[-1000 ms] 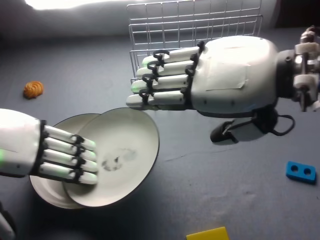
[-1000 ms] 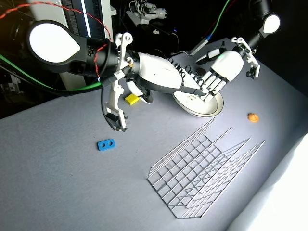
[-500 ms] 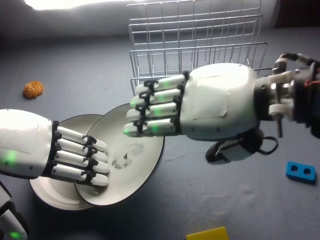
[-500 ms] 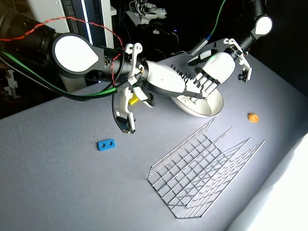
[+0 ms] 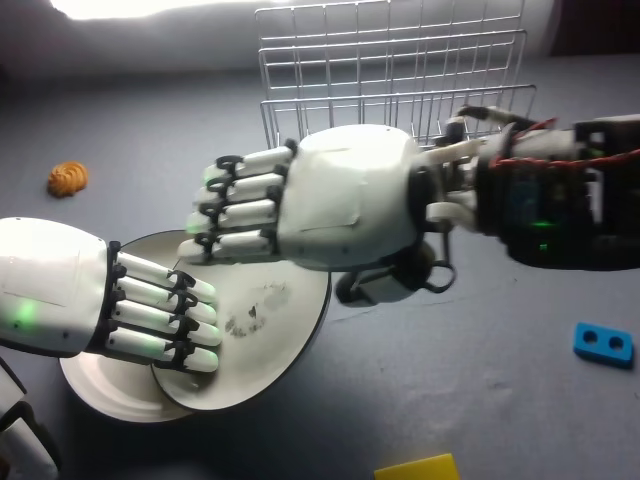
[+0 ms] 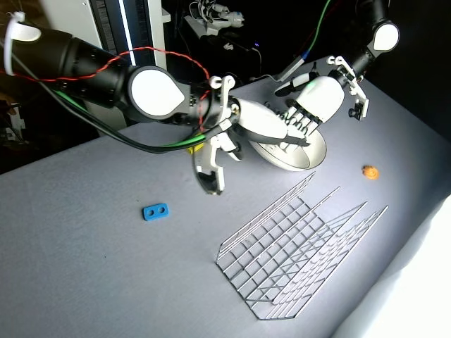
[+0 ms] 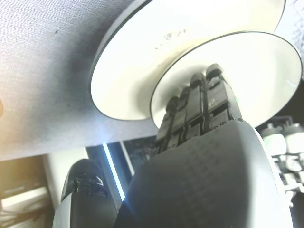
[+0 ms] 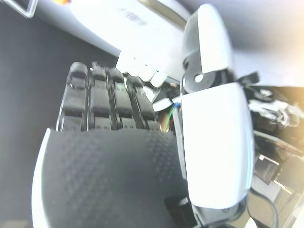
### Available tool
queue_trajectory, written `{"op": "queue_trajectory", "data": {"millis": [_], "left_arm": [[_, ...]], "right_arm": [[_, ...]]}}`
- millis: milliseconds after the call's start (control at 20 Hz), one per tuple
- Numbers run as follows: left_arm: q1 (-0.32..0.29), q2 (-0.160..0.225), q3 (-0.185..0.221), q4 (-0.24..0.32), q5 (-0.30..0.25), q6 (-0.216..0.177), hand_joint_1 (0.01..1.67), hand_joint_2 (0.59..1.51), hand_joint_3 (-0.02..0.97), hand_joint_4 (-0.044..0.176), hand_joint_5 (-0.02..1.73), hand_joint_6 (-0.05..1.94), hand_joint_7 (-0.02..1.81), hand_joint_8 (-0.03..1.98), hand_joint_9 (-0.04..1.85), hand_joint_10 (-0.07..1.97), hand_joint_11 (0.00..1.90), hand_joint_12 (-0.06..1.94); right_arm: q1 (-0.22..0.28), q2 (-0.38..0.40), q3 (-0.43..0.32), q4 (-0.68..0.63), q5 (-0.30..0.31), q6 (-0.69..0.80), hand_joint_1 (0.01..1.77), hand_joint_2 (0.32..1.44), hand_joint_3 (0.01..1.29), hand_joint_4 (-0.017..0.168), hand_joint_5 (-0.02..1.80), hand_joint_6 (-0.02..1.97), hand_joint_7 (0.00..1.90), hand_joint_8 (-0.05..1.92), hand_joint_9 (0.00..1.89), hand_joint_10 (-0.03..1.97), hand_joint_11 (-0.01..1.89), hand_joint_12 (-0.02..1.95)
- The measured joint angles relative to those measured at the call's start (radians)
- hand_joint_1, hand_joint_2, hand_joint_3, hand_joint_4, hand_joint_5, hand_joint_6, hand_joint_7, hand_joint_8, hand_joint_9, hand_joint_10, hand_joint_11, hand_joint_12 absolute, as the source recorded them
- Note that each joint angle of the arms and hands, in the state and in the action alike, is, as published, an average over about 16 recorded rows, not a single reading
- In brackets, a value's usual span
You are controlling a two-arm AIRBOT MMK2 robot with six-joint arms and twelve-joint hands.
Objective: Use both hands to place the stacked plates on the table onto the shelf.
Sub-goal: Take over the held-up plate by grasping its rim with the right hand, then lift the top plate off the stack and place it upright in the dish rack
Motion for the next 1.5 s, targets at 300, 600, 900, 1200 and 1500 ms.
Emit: {"op": "queue_trajectory", "data": {"millis": [300,600,900,1200,1500], "left_arm": [[-0.002,0.000,0.000,0.002,-0.001,-0.007,0.01,1.019,0.012,-0.002,0.00,-0.01,-0.01,-0.02,0.02,0.01,0.01,-0.01],[-0.002,-0.001,0.000,0.002,-0.003,-0.013,0.01,1.018,0.012,-0.002,-0.01,-0.01,-0.02,-0.02,0.02,0.01,0.01,-0.01],[-0.002,0.000,0.001,-0.009,-0.006,-0.020,0.01,1.014,0.012,-0.001,-0.01,0.00,-0.02,-0.02,0.02,0.01,0.01,-0.01],[-0.011,0.003,0.006,-0.024,-0.010,-0.027,0.01,1.012,0.012,0.001,0.00,0.01,-0.01,-0.02,0.02,0.01,0.01,-0.01],[-0.038,0.020,0.024,-0.048,-0.015,-0.046,0.01,1.008,0.011,0.002,0.00,0.02,0.00,-0.01,0.02,0.01,0.01,-0.01]], "right_arm": [[0.001,-0.086,0.068,-0.002,-0.015,-0.012,1.15,1.04,0.02,0.004,0.19,0.02,0.18,0.00,0.15,0.03,0.02,0.62],[-0.009,-0.132,0.102,-0.004,-0.015,-0.026,1.15,1.05,0.02,0.001,0.42,0.04,0.42,0.04,0.39,0.15,0.13,1.16],[-0.015,-0.145,0.110,0.000,0.004,-0.037,1.15,1.03,0.02,-0.005,0.59,0.22,0.64,0.25,0.64,0.54,0.39,1.42],[-0.016,-0.138,0.100,0.012,0.028,-0.040,1.16,1.01,0.01,-0.010,0.67,0.48,0.74,0.57,0.81,0.94,0.66,1.39],[-0.009,-0.125,0.071,0.026,0.031,-0.036,1.18,0.99,0.01,-0.011,0.69,0.76,0.78,0.88,0.88,1.23,0.75,1.36]]}}
